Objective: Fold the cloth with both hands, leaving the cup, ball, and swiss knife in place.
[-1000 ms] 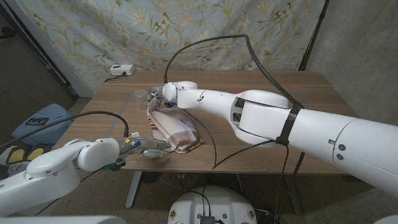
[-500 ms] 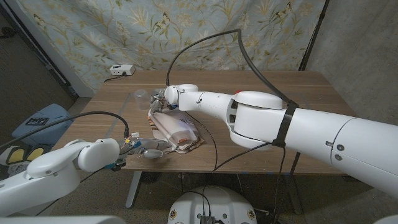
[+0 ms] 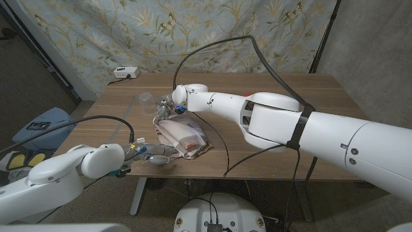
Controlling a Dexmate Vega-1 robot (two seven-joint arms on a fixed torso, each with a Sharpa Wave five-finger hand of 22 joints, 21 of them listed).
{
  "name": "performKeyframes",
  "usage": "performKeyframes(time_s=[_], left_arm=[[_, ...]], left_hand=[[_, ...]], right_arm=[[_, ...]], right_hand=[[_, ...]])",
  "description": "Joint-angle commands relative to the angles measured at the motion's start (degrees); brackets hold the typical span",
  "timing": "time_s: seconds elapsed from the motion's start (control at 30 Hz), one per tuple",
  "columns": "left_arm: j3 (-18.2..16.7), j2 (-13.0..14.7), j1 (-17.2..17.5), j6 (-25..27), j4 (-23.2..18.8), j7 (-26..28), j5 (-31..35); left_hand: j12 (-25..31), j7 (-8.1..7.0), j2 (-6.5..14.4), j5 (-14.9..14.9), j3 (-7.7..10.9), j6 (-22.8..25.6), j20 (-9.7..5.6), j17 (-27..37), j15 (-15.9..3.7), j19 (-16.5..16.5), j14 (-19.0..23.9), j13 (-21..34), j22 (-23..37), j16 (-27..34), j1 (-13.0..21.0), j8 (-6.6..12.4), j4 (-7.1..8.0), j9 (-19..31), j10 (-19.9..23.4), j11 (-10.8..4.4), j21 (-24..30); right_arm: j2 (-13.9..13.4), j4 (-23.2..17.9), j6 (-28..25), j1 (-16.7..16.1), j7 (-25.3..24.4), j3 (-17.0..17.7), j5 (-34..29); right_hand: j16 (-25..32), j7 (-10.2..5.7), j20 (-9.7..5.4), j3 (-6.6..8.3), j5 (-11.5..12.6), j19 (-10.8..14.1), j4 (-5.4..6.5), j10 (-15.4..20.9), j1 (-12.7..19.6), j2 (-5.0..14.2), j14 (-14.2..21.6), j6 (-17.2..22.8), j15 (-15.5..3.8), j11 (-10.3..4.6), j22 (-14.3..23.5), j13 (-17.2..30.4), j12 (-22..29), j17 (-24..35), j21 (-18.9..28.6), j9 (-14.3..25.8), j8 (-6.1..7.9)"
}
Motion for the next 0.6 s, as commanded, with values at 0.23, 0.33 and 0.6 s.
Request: performKeyframes(time_s=[0.23, 0.33, 0.6], left_arm=[[0.7, 0.8, -0.4, 0.0, -0.2, 0.4, -0.2], [1.0, 1.0, -0.5, -0.2, -0.1, 0.5, -0.3], [1.4, 1.4, -0.7, 0.2, -0.3, 0.9, -0.2]], left_hand=[[0.0, -0.13, 0.3, -0.1, 0.24, 0.5, -0.18, 0.1, -0.39, -6.9, -2.1, 0.1, 0.1, 0.1, 0.8, 0.39, -0.22, 0.2, 0.2, -0.23, 0.2], [0.0, -0.17, 0.3, -0.1, 0.26, 0.5, -0.22, 0.1, -0.40, -6.9, -2.1, 0.1, 0.1, 0.1, 0.9, 0.37, -0.26, 0.2, 0.2, -0.24, 0.2], [0.0, -0.25, 0.3, -0.1, 0.29, 0.5, -0.21, 0.1, -0.41, -6.8, -2.1, 0.1, 0.1, 0.1, 1.0, 0.36, -0.34, 0.2, 0.1, -0.22, 0.2]], right_arm=[[-8.3, -17.0, -5.5, -2.0, 5.1, 3.6, -2.5], [-9.3, -19.3, -6.2, -2.2, 5.1, 4.0, -2.7], [-10.4, -22.0, -6.6, -2.1, 5.8, 4.8, -2.6]], right_hand=[[-0.8, 0.45, 0.97, -1.43, -0.2, -1.1, 0.75, -2.3, -2.8, -0.40, -1.7, -2.9, -1.07, 0.86, 0.3, 0.4, -0.8, -0.3, -0.5, -0.1, -1.62], [-1.0, 0.41, 1.15, -1.50, -0.1, -1.2, 0.69, -2.6, -3.0, -0.49, -1.8, -3.4, -0.89, 1.21, 0.3, 0.5, -0.9, -0.5, -0.6, -0.1, -1.91], [-1.7, 0.63, 1.63, -2.19, -0.1, -2.5, 1.72, -4.6, -5.4, -0.16, -3.1, -5.4, -0.27, 1.99, 0.3, 0.9, -1.5, -0.9, -1.1, -0.1, -3.13]])
